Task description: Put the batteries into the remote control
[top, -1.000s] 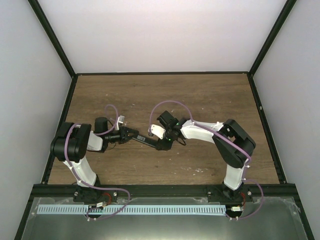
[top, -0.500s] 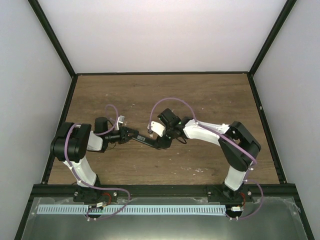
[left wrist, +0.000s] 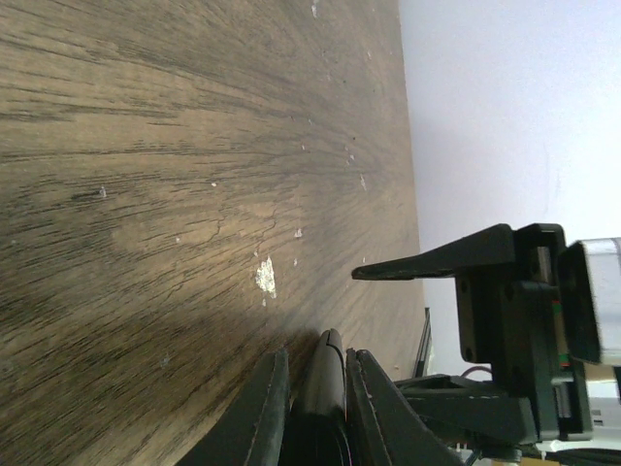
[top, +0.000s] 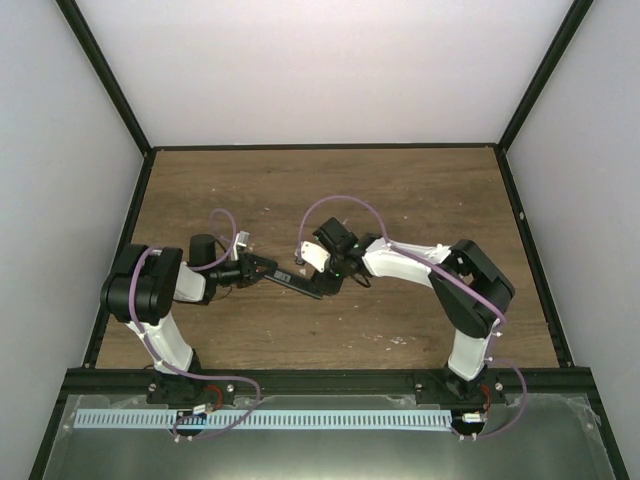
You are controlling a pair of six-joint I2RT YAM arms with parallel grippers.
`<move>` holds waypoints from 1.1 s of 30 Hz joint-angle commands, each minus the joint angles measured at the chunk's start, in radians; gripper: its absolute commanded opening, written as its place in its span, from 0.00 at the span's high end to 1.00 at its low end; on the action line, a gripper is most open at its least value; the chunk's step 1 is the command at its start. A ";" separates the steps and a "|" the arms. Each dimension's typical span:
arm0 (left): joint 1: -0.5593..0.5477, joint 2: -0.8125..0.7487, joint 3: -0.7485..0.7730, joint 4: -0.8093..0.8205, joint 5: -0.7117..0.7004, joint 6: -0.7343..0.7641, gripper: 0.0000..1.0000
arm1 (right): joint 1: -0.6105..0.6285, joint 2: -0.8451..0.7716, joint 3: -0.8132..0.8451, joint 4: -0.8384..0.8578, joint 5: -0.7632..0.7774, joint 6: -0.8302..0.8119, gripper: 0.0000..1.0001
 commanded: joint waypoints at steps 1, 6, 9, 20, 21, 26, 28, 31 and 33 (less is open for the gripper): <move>-0.003 0.001 0.001 -0.001 -0.003 0.030 1.00 | -0.004 0.034 0.044 0.022 0.044 0.018 0.44; -0.003 0.002 0.003 -0.001 0.000 0.031 1.00 | -0.003 0.067 0.051 0.031 0.077 0.030 0.45; -0.003 0.002 0.002 -0.003 0.001 0.031 1.00 | -0.005 0.080 0.051 0.045 0.087 0.035 0.45; -0.003 0.001 -0.001 0.006 0.005 0.027 1.00 | -0.011 0.136 0.088 0.062 0.047 0.048 0.46; -0.002 0.002 -0.002 0.007 0.005 0.026 1.00 | -0.012 0.140 0.091 0.062 0.041 0.048 0.46; -0.003 0.003 -0.003 0.013 0.006 0.021 1.00 | -0.017 0.158 0.105 0.054 -0.003 0.056 0.62; -0.003 0.003 -0.003 0.012 0.007 0.022 1.00 | -0.017 0.156 0.100 0.051 -0.018 0.060 0.67; -0.003 0.004 -0.002 0.014 0.007 0.020 1.00 | -0.017 0.151 0.087 0.054 -0.024 0.067 0.67; -0.003 0.007 -0.003 0.016 0.006 0.019 1.00 | -0.017 0.142 0.081 0.060 -0.028 0.077 0.66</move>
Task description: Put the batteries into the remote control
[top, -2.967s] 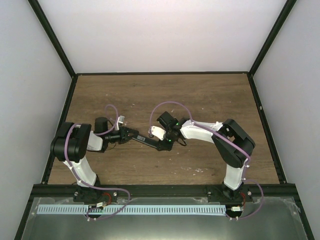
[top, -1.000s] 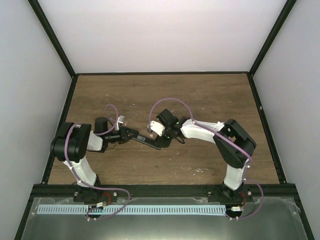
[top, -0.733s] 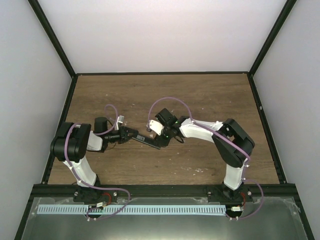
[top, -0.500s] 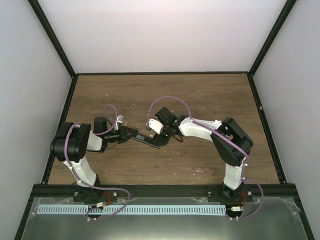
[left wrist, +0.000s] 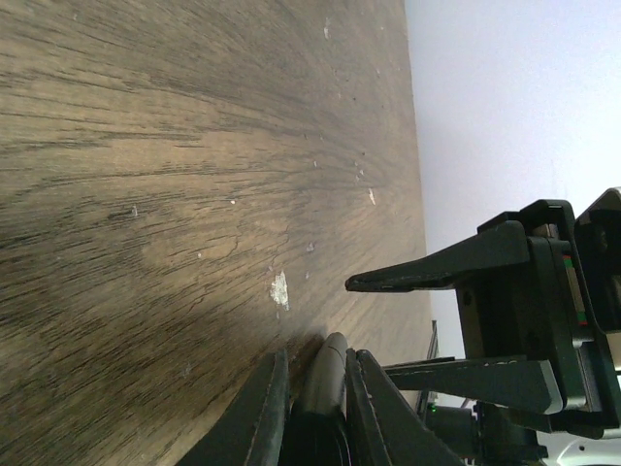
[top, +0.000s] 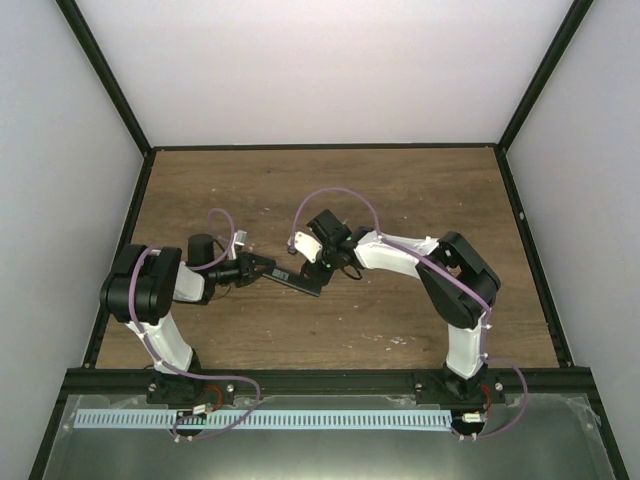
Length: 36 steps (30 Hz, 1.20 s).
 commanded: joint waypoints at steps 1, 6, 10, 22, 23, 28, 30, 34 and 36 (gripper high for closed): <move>-0.015 0.008 -0.002 0.010 0.027 0.024 1.00 | -0.005 0.029 -0.017 0.018 0.028 0.021 0.66; -0.015 0.008 -0.005 0.014 0.027 0.019 1.00 | -0.028 -0.049 -0.019 0.021 0.000 0.110 0.66; -0.015 0.007 -0.005 0.014 0.027 0.019 1.00 | -0.066 -0.124 -0.056 -0.006 -0.023 0.219 0.64; -0.015 0.010 0.001 0.010 0.027 0.021 1.00 | -0.097 -0.178 -0.173 -0.092 -0.139 0.438 0.61; -0.015 0.010 0.001 0.012 0.028 0.021 1.00 | -0.096 -0.172 -0.175 -0.096 -0.151 0.447 0.61; -0.015 0.009 0.002 0.011 0.026 0.022 1.00 | -0.099 -0.136 -0.164 -0.109 -0.184 0.479 0.62; -0.014 0.010 0.004 0.012 0.027 0.020 1.00 | -0.099 -0.122 -0.155 -0.108 -0.202 0.486 0.63; -0.015 0.011 0.003 0.014 0.027 0.019 1.00 | -0.098 -0.080 -0.129 -0.126 -0.213 0.487 0.65; -0.014 0.010 0.003 0.016 0.027 0.017 1.00 | -0.098 -0.069 -0.121 -0.129 -0.214 0.483 0.66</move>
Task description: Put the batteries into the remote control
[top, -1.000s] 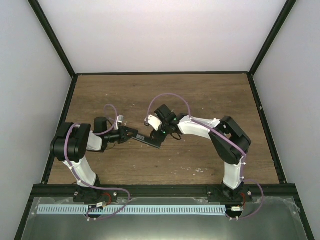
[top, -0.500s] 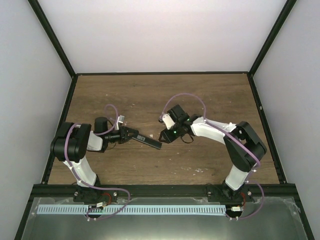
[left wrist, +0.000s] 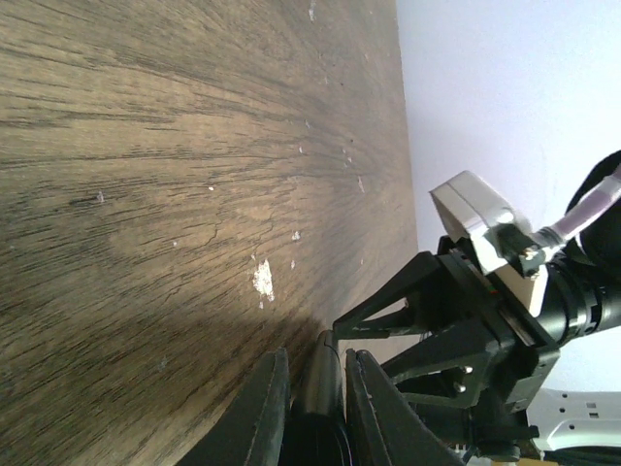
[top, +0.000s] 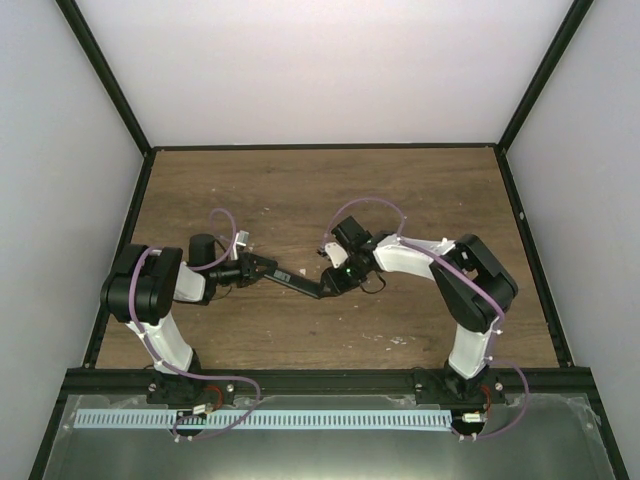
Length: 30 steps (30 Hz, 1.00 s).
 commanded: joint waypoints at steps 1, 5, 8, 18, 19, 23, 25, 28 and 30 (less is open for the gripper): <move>-0.004 0.009 0.002 0.009 0.005 0.024 1.00 | 0.002 0.034 0.050 -0.024 -0.027 0.011 0.67; -0.005 0.011 0.004 0.010 0.006 0.022 1.00 | 0.002 0.050 0.069 -0.023 -0.031 0.013 0.69; -0.004 0.015 0.003 0.016 0.007 0.020 1.00 | 0.002 0.060 0.077 -0.019 -0.037 0.018 0.70; -0.005 0.014 0.000 0.023 0.010 0.015 1.00 | 0.002 0.096 0.131 -0.056 -0.045 0.036 0.73; -0.005 0.015 0.000 0.025 0.011 0.013 1.00 | 0.002 0.103 0.138 -0.067 -0.046 0.039 0.73; -0.005 0.011 -0.001 0.026 0.011 0.010 1.00 | 0.002 0.123 0.173 -0.124 -0.050 0.059 0.74; -0.005 0.010 -0.003 0.029 0.013 0.010 1.00 | 0.002 0.133 0.189 -0.147 -0.050 0.075 0.74; -0.005 0.008 -0.007 0.034 0.012 0.008 1.00 | 0.002 0.152 0.216 -0.183 -0.039 0.095 0.74; -0.004 0.006 -0.010 0.039 0.013 0.006 1.00 | 0.001 0.162 0.228 -0.196 -0.034 0.108 0.74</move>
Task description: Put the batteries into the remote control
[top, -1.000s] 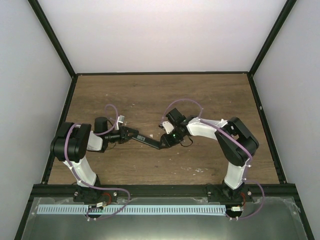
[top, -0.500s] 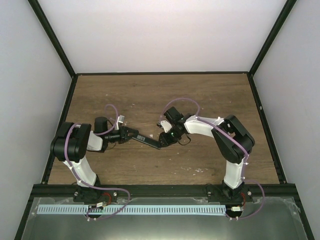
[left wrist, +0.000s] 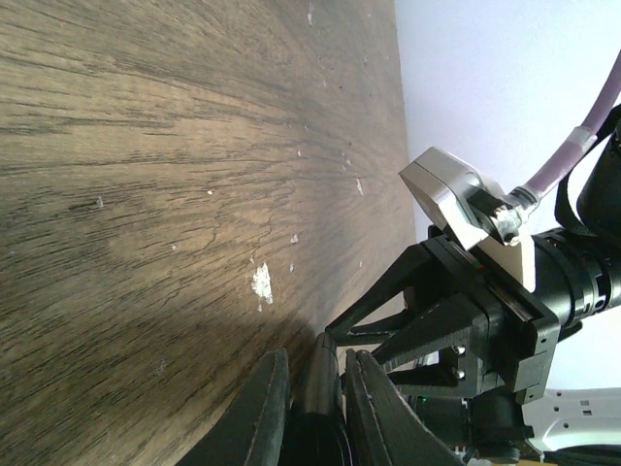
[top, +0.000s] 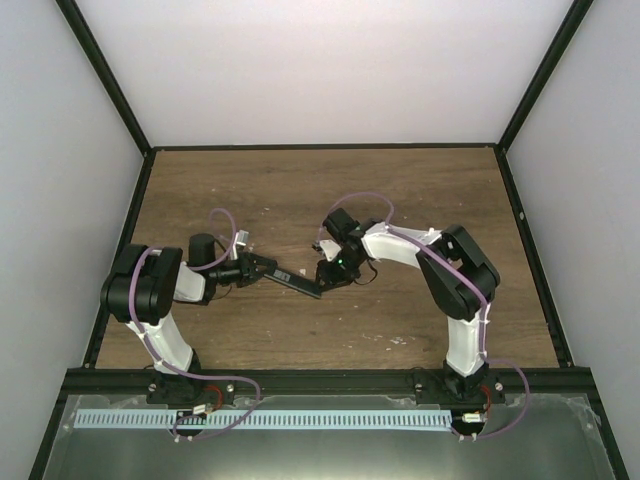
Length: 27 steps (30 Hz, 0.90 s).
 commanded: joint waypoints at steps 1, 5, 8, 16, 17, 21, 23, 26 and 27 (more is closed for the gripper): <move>-0.005 0.006 -0.011 0.031 0.013 0.014 1.00 | 0.000 0.036 0.058 -0.046 0.013 0.047 0.74; -0.005 0.006 -0.014 0.051 0.018 0.004 1.00 | -0.013 0.038 0.069 -0.058 0.025 0.064 0.74; -0.005 0.007 -0.018 0.074 0.021 -0.008 1.00 | -0.027 0.039 0.074 -0.056 0.004 0.072 0.74; -0.006 0.013 -0.047 0.211 0.044 -0.066 1.00 | -0.050 0.083 0.118 -0.053 -0.074 0.083 0.74; -0.006 0.014 -0.051 0.234 0.047 -0.074 1.00 | -0.051 0.089 0.126 -0.054 -0.082 0.081 0.74; -0.009 0.029 -0.063 0.328 0.061 -0.122 1.00 | -0.057 0.104 0.144 -0.041 -0.113 0.083 0.74; -0.011 0.053 -0.071 0.417 0.068 -0.170 1.00 | -0.062 0.110 0.148 -0.031 -0.125 0.082 0.75; -0.011 0.106 -0.081 0.546 0.076 -0.243 1.00 | -0.067 0.122 0.153 -0.020 -0.135 0.082 0.75; -0.011 0.120 -0.083 0.579 0.077 -0.260 1.00 | -0.067 0.126 0.154 -0.020 -0.136 0.083 0.76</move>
